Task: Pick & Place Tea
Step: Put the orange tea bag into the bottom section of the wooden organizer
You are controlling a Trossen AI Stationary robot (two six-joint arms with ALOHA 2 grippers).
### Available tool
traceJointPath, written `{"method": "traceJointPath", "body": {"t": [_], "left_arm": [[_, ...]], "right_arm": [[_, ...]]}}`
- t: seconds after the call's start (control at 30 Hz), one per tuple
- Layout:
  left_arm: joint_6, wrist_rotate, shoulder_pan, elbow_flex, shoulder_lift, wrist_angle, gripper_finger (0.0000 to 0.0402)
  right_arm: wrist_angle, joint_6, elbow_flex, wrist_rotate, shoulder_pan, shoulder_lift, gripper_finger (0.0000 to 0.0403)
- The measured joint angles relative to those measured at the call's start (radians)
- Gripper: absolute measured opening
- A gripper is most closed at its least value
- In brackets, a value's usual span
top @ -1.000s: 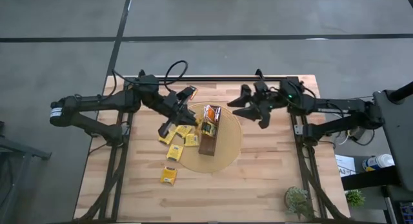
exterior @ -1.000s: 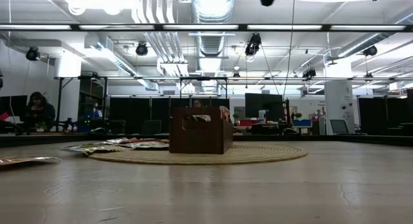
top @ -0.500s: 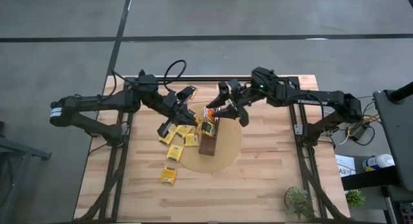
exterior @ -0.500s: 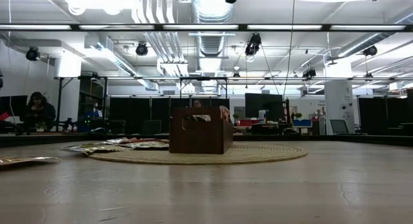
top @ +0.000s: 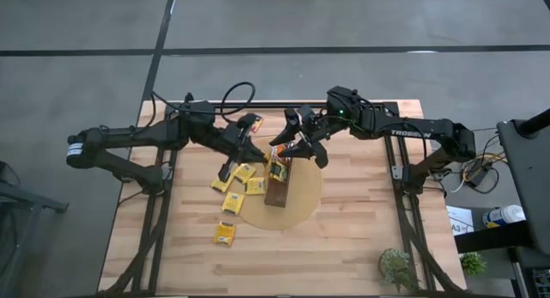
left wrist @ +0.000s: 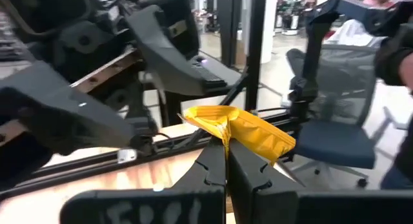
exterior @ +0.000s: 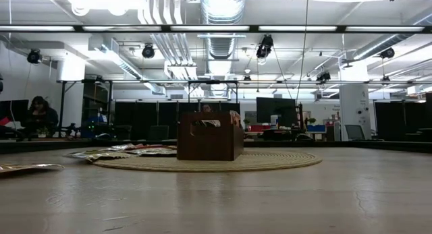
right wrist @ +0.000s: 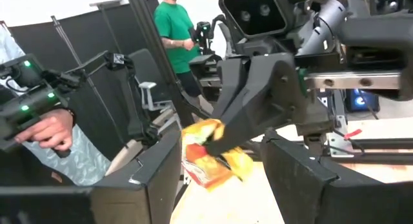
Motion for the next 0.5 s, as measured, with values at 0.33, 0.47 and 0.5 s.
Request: {"method": "traceJointPath", "body": {"t": [0.33,0.47,0.5], "left_arm": [[0.019,-0.037,0.007,0.000,0.000,-0.002,0.0000],[0.020,-0.037,0.011,0.000,0.000,0.004,0.0000],[0.022,-0.038,0.011,0.000,0.000,0.009,0.0000]], "right_arm": [[-0.007,-0.001,0.000,0.000,0.000,0.001,0.0202],[-0.007,-0.001,0.000,0.000,0.000,0.001,0.0193],[-0.007,-0.001,0.000,0.000,0.000,0.001,0.0191]]}}
